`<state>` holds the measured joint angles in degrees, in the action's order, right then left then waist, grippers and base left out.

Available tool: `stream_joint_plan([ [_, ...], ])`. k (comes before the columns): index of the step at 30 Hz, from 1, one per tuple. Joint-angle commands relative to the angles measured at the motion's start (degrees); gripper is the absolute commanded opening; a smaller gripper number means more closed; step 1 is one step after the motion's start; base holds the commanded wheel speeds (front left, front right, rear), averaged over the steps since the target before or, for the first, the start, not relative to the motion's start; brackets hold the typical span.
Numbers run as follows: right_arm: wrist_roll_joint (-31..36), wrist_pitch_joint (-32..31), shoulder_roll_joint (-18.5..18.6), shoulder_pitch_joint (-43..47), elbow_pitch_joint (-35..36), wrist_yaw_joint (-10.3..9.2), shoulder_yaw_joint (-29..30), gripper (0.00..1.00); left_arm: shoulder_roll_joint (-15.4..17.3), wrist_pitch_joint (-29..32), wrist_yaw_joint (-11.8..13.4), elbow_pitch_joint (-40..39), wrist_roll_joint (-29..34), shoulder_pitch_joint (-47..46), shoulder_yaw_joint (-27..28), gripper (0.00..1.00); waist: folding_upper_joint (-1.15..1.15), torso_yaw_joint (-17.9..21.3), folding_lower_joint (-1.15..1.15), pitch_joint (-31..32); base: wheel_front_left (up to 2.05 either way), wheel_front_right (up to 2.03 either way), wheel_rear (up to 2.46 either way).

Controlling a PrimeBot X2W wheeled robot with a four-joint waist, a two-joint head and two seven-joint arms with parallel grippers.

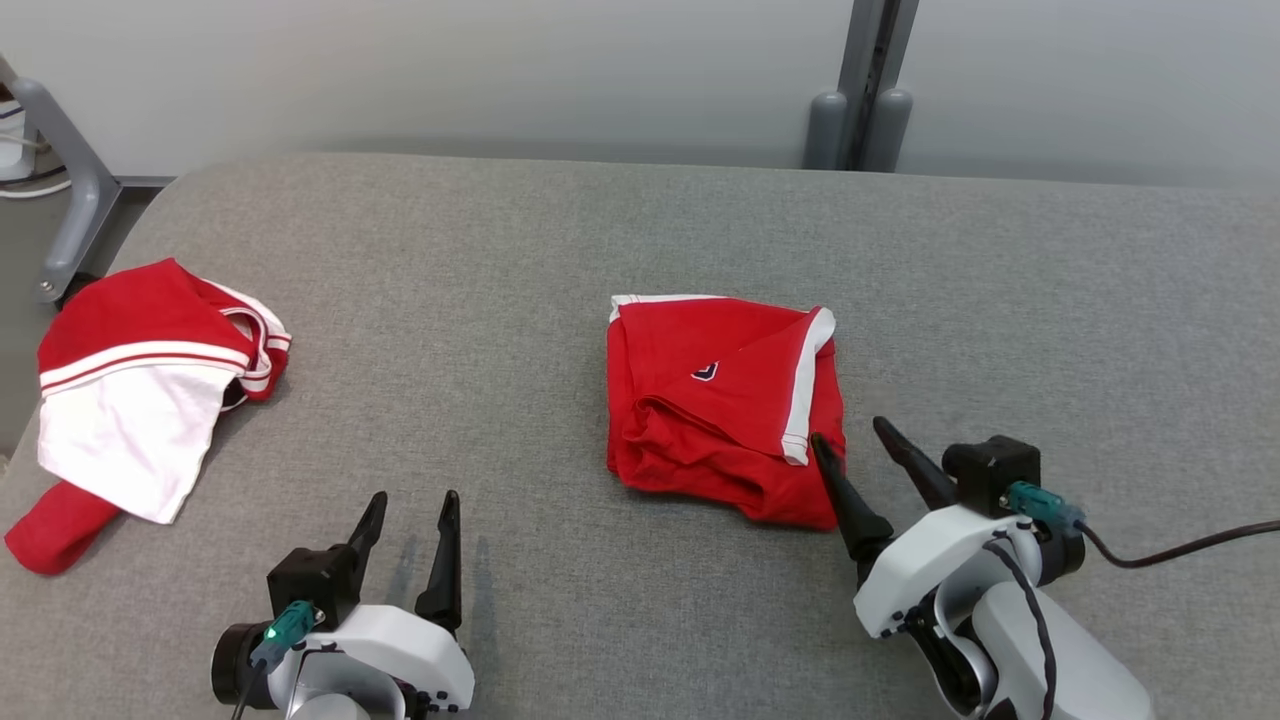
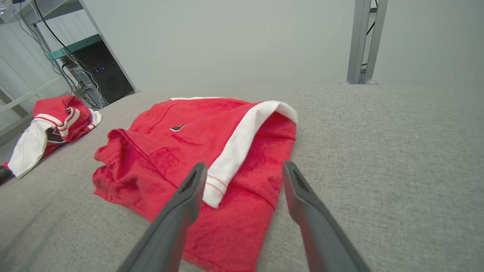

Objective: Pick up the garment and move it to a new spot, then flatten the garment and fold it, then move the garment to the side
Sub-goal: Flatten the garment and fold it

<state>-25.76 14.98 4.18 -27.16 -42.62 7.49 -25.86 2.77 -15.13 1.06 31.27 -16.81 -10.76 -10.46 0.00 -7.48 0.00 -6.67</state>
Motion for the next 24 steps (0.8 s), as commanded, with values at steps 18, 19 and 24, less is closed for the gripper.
stream_joint_plan([
  [18, -3.82, 0.28, -1.06, -2.02, -6.45, 0.0, -3.43, 0.4, 0.22, -0.01, -0.02, -0.69, -1.03, 0.01, -0.77, 1.0, 0.0, -3.26, 0.0, -1.6, 0.0, 0.0, 0.0],
  [19, -4.12, 0.28, -1.06, -2.16, -6.68, 0.0, -3.61, 0.3, 0.23, -0.01, 0.0, -0.87, -1.09, -0.1, -0.8, 1.0, 0.0, -3.25, 0.0, -1.63, 0.0, 0.0, 0.0],
  [24, -4.36, 0.28, -0.96, -3.31, -6.47, 0.0, -3.8, 0.0, 0.23, -0.01, 0.07, -1.18, -0.8, -0.05, -0.97, 1.0, 0.0, -3.22, 0.0, -1.61, 0.0, 0.0, 0.0],
])
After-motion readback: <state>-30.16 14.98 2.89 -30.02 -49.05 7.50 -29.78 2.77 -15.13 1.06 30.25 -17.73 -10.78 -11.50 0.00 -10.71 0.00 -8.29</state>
